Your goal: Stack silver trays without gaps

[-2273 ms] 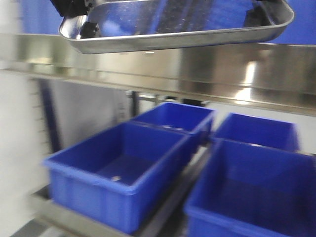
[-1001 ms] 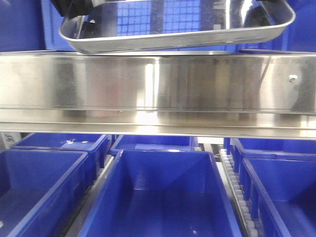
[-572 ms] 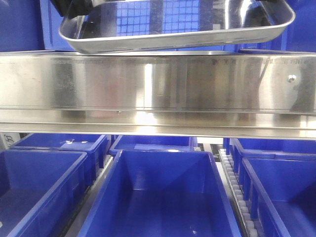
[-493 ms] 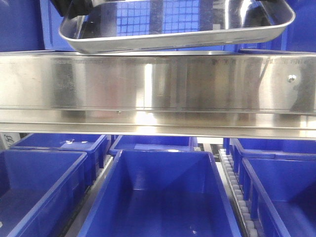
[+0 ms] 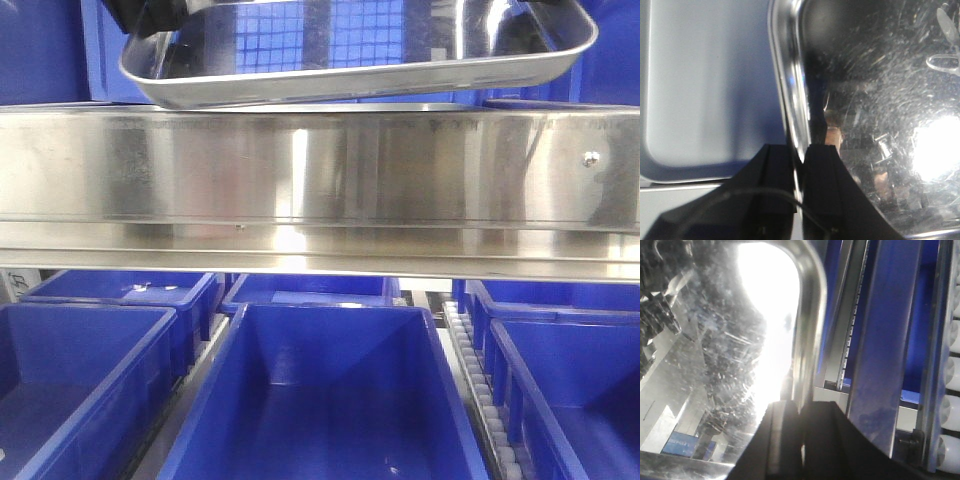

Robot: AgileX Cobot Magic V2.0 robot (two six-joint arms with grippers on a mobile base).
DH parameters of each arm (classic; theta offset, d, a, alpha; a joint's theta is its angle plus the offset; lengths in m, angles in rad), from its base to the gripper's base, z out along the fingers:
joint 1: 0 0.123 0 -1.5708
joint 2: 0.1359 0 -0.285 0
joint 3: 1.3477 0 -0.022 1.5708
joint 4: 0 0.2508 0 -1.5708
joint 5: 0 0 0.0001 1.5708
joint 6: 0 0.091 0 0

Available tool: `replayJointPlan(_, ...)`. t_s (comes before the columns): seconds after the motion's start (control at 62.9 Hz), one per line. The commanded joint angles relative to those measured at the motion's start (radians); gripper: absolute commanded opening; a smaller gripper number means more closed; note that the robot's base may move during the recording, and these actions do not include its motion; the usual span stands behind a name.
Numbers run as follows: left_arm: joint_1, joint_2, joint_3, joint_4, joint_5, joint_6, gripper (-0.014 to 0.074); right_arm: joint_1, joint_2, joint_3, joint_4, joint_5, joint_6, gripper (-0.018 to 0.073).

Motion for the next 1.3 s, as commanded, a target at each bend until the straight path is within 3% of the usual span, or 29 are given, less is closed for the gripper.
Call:
replayJointPlan(0.0, -0.013, -0.037, -0.024, 0.012, -0.019, 0.023, -0.0048, -0.002, -0.04, -0.04, -0.026, -0.042, -0.014, 0.0057)
replayJointPlan(0.207, -0.013, -0.037, -0.024, 0.012, -0.049, 0.023, -0.0048, -0.002, -0.04, -0.04, -0.025, -0.061, -0.014, 0.0057)
replayJointPlan(0.35, -0.004, -0.037, -0.033, 0.012, -0.05, 0.104, -0.0048, -0.002, -0.04, -0.049, 0.012, -0.054, -0.014, 0.0057)
replayJointPlan(0.509, 0.047, -0.024, -0.092, 0.015, -0.05, 0.104, -0.0048, -0.002, -0.035, -0.097, 0.09, -0.106, -0.012, 0.0057)
replayJointPlan(0.89, 0.173, 0.094, -0.214, 0.009, -0.074, 0.154, -0.0048, -0.003, 0.145, -0.237, 0.094, -0.148, 0.08, 0.0057)
replayJointPlan(1.288, 0.208, 0.167, -0.214, 0.009, -0.074, 0.169, -0.0027, -0.008, 0.244, -0.238, 0.083, -0.149, 0.1, 0.006)
